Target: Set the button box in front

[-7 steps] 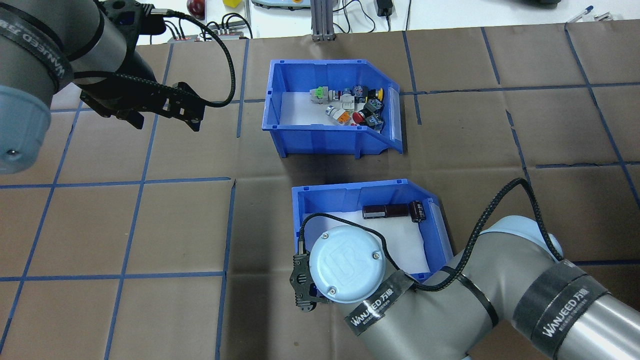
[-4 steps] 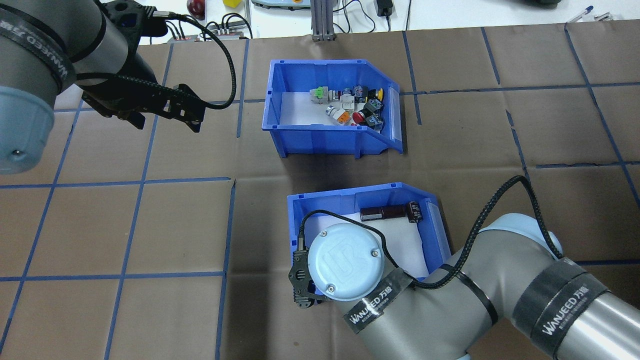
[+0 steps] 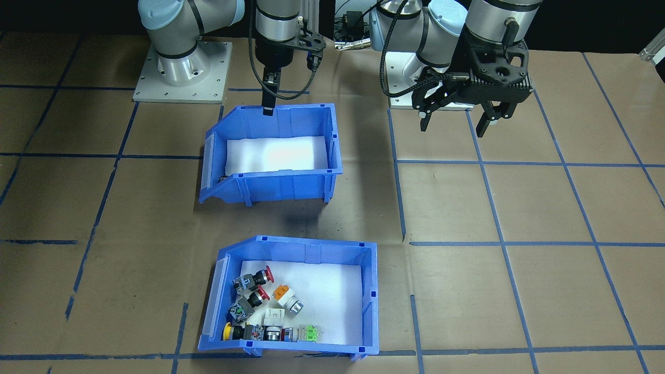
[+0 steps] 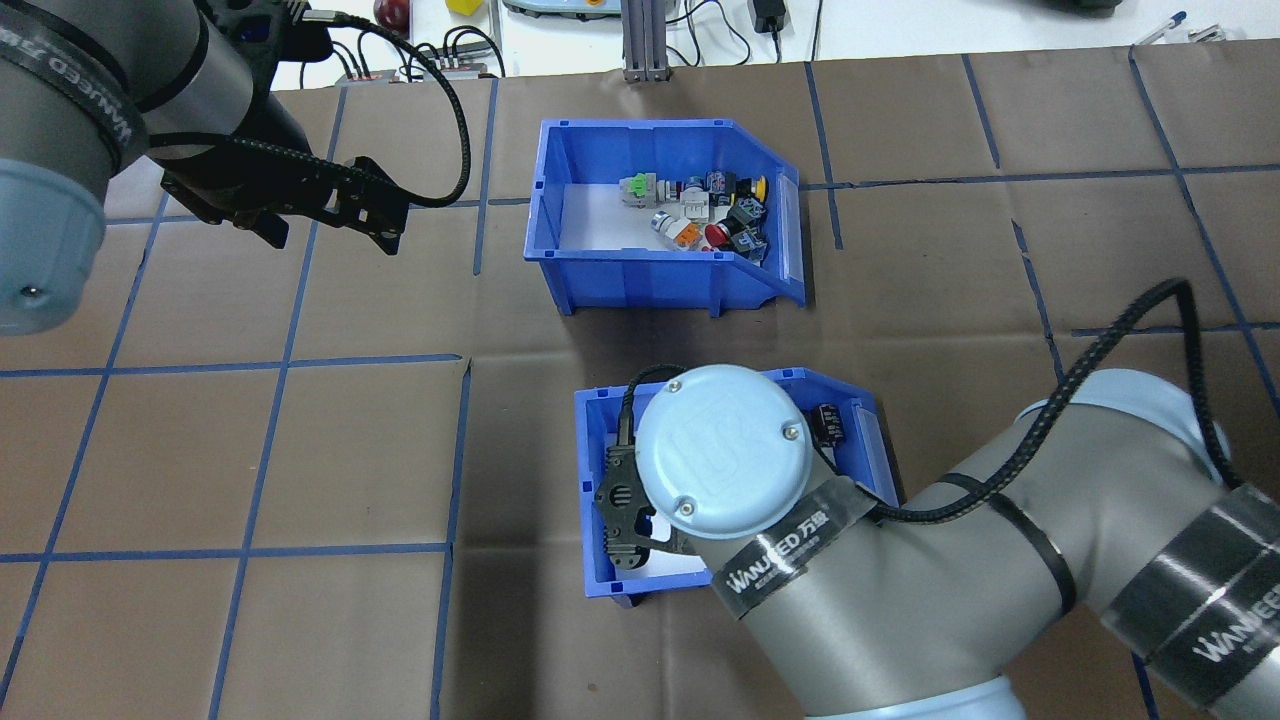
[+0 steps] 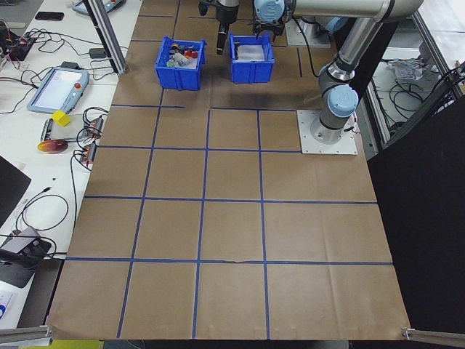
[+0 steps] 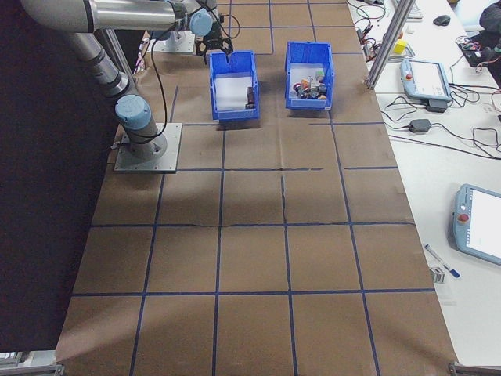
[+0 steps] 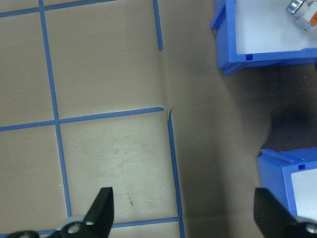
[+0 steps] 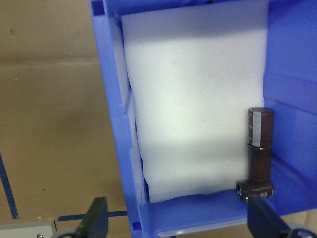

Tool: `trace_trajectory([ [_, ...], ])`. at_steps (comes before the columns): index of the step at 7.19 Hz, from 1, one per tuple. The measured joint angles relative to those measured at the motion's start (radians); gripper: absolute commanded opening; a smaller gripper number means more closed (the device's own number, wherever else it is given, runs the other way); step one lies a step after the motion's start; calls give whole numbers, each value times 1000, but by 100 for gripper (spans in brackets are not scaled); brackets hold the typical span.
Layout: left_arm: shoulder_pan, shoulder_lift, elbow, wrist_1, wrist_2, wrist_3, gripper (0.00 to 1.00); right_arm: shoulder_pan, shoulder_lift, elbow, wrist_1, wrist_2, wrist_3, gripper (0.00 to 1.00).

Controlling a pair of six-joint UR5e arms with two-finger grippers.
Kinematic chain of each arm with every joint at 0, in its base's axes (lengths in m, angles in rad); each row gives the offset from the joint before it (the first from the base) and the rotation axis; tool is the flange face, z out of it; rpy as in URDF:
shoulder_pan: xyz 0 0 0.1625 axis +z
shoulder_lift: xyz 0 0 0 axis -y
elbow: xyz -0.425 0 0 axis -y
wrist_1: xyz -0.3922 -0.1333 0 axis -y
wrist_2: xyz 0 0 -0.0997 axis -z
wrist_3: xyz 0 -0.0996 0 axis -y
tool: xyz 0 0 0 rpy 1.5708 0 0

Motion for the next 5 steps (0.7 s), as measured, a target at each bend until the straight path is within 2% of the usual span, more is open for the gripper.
trace_trajectory([
  [2,0,4,3,-7,0,0,99,-169,-39,-14,26,19,31,100],
  [5,0,5,5,-7,2,0,99,-361,-38,-77,-16,62,198,100],
])
